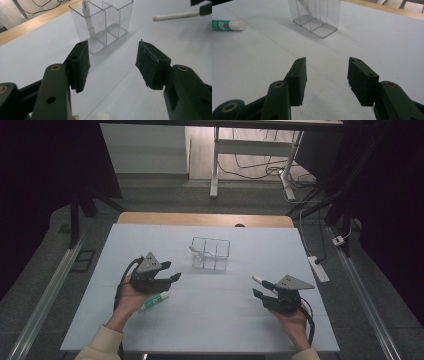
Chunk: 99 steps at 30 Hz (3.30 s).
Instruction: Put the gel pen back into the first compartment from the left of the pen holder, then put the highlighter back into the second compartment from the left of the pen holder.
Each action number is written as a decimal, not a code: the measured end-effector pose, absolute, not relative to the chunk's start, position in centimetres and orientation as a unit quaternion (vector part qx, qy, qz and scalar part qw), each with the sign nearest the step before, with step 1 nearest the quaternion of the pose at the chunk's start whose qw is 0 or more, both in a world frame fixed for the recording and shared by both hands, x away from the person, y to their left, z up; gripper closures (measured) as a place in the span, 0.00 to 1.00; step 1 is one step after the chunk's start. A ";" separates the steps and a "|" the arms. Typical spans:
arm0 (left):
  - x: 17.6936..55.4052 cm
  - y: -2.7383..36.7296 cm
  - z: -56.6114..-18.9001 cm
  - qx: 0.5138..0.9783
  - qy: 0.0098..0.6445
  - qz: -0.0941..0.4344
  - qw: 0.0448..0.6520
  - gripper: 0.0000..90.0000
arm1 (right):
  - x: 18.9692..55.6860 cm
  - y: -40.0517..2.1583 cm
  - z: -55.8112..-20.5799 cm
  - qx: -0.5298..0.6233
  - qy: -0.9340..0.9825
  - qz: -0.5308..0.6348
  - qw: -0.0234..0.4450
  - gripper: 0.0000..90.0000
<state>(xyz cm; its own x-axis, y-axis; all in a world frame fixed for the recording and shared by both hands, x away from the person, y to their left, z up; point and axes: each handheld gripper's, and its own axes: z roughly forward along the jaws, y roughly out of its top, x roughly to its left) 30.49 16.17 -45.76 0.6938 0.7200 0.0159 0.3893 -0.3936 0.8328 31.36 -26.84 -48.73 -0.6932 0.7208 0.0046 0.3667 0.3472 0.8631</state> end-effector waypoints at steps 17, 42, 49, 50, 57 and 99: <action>27.5 17.6 -47.1 0.798 0.367 0.190 0.438 0.48 | 32.0 -28.9 -47.8 0.371 0.799 0.422 0.213 0.52; 26.3 18.5 -48.8 0.802 0.384 0.180 0.421 0.47 | 37.0 -26.7 -47.9 0.340 0.854 0.350 0.181 0.49; 26.1 18.6 -48.9 0.801 0.385 0.181 0.421 0.47 | 39.2 -25.6 -48.5 0.330 0.872 0.320 0.166 0.48; 26.1 18.6 -48.9 0.801 0.385 0.181 0.421 0.47 | 39.4 -25.6 -48.5 0.329 0.876 0.315 0.161 0.47; 26.1 18.4 -48.9 0.801 0.384 0.175 0.424 0.46 | 40.5 -25.4 -48.4 0.339 0.879 0.299 0.154 0.48; 27.0 16.4 -49.5 0.820 0.365 0.171 0.406 0.41 | 41.2 -25.9 -50.5 0.346 0.894 0.258 0.122 0.86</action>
